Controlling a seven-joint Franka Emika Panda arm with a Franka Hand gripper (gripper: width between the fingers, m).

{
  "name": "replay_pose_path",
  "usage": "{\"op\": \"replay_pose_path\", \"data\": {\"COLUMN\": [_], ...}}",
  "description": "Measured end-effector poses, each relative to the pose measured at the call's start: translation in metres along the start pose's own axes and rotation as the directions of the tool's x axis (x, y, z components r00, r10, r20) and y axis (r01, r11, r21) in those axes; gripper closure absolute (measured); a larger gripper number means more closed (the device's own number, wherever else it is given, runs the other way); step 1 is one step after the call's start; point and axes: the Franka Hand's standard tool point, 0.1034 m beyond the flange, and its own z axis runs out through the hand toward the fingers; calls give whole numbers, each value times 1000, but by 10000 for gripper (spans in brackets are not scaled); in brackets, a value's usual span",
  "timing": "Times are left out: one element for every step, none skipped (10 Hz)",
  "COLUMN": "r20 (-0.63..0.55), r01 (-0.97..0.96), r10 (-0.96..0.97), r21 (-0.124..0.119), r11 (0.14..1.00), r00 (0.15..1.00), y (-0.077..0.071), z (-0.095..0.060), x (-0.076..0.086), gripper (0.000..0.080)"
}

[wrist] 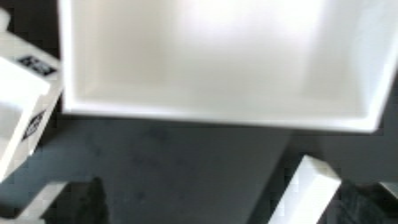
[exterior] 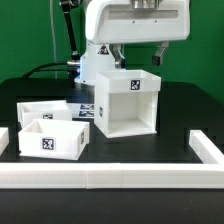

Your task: Assemble drawer

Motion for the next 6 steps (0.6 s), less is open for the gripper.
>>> {"op": "replay_pose_path", "data": {"r20": [6, 2, 3, 3, 4, 5], "r01": [-7, -1, -6, -6, -6, -6], "r10": [7, 1, 6, 6, 6, 6], "r21": [0, 0, 1, 1, 1, 1], "r11": [1000, 1000, 1000, 1000, 1000, 1000], "r00": [1000, 1000, 1000, 1000, 1000, 1000], "y": [-13, -15, -13, -13, -13, -13], "z": [4, 4, 4, 4, 5, 5], "x": [-7, -5, -6, -6, -6, -7], "gripper": [150, 150, 150, 150, 150, 150]}}
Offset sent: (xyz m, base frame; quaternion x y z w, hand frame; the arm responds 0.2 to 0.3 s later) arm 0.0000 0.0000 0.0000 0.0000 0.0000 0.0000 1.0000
